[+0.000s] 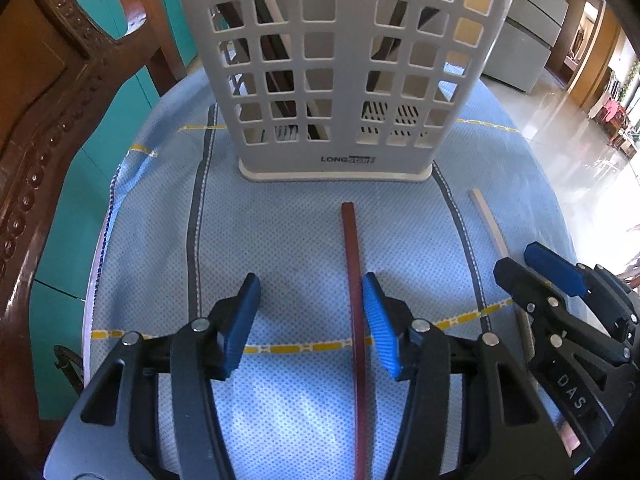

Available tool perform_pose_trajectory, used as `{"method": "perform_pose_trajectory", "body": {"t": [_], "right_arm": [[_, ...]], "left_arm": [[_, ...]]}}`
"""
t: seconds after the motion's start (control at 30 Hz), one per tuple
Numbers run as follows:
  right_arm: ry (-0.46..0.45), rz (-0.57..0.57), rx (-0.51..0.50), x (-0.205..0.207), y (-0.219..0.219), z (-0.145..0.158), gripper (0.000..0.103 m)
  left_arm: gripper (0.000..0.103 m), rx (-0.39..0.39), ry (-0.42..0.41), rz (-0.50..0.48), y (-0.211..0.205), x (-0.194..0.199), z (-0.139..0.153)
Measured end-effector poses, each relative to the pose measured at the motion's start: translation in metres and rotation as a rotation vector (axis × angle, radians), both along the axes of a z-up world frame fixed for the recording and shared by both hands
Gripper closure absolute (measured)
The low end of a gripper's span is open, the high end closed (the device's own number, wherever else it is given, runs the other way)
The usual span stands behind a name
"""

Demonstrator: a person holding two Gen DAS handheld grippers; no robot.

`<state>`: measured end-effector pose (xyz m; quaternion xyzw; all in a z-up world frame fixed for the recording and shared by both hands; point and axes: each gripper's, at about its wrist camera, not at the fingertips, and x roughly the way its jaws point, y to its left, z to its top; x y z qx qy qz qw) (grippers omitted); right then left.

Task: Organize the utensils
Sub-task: 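Grasp the last light wooden chopstick with the right tool while the left tool grasps the last reddish-brown one, then lift both chopsticks into the white basket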

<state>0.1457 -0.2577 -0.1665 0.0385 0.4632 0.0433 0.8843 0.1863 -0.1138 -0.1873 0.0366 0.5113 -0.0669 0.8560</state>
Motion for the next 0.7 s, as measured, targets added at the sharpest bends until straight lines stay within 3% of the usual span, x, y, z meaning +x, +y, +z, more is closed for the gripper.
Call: {"method": "perform_pose_trajectory", "body": {"t": [0.23,0.43,0.5,0.6,0.7], "right_arm": [[-0.013,0.025,-0.037,0.002,0.009,-0.001,0.051],[-0.037,0.062,-0.139,0.002,0.022,-0.005,0.049],[-0.036,0.062,-0.133,0.003,0.021,-0.006,0.049],[-0.035,0.068,-0.124,0.003,0.020,-0.004,0.067],[-0.031,0.070,-0.106,0.004,0.019,-0.003,0.089]], "left_arm": [[0.043,0.009,-0.002,0.005,0.003,0.000,-0.001],[0.042,0.013,-0.003,0.004,0.005,0.002,0.000],[0.041,0.014,-0.003,0.004,0.005,0.002,-0.001],[0.041,0.012,-0.003,0.004,0.006,0.003,0.000],[0.049,-0.010,0.004,-0.007,0.008,0.001,0.000]]}}
